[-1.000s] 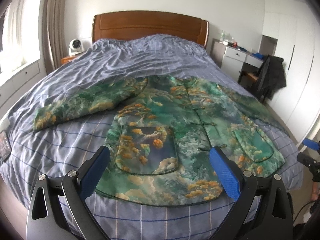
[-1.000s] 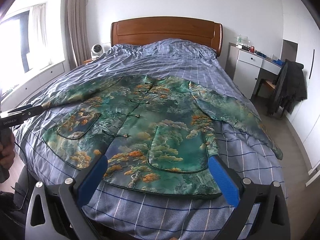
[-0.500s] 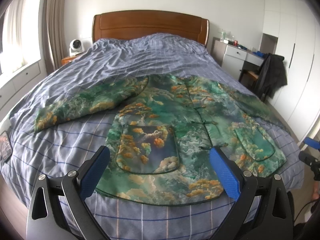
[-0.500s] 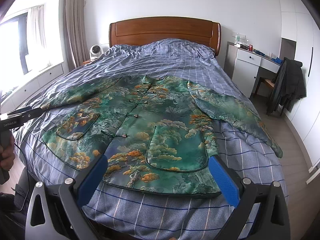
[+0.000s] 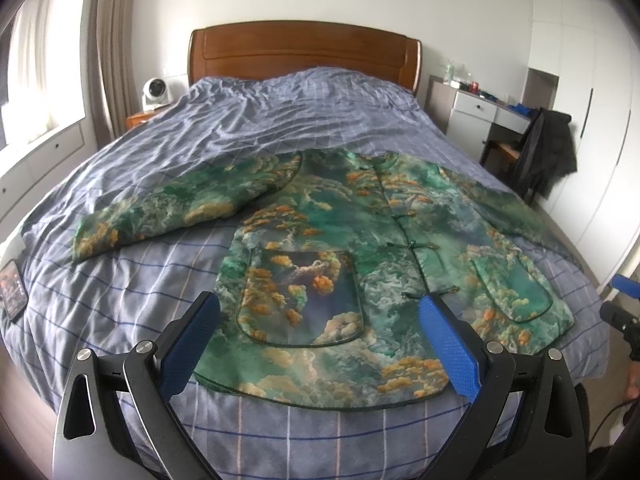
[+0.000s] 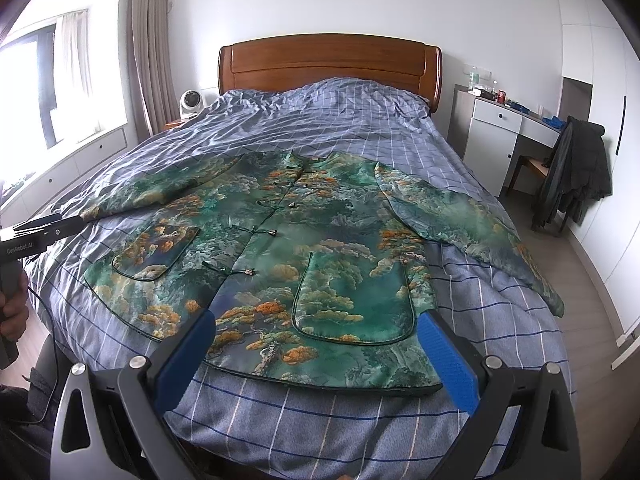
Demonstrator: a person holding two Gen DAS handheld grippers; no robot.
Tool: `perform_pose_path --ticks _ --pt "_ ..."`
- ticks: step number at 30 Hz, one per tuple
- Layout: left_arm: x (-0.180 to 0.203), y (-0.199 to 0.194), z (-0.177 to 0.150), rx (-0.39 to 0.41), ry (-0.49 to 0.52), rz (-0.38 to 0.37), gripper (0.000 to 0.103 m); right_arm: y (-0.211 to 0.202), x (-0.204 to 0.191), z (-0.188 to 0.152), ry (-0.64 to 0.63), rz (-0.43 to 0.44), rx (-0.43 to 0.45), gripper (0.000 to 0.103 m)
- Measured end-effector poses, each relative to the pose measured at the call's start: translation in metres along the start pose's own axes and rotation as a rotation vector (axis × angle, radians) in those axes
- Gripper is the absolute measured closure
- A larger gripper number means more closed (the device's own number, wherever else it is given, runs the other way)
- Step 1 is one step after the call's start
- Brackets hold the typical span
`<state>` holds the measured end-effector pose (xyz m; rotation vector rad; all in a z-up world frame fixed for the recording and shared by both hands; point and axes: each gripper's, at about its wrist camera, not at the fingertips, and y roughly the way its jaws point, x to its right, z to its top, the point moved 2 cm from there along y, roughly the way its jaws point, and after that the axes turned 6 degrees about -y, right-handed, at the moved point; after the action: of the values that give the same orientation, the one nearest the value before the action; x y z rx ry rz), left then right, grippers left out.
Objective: Fold large clothes
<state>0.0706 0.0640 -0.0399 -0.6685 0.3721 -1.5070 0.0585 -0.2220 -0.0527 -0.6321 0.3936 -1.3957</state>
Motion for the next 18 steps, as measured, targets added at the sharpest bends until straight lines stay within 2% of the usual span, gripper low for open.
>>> perform_pose_path --ticks 18 --pt "-0.0024 -0.0015 0.0006 0.002 0.002 0.003 0.003 -0.0006 0.0007 0.001 0.008 -0.001 0.003 0.0"
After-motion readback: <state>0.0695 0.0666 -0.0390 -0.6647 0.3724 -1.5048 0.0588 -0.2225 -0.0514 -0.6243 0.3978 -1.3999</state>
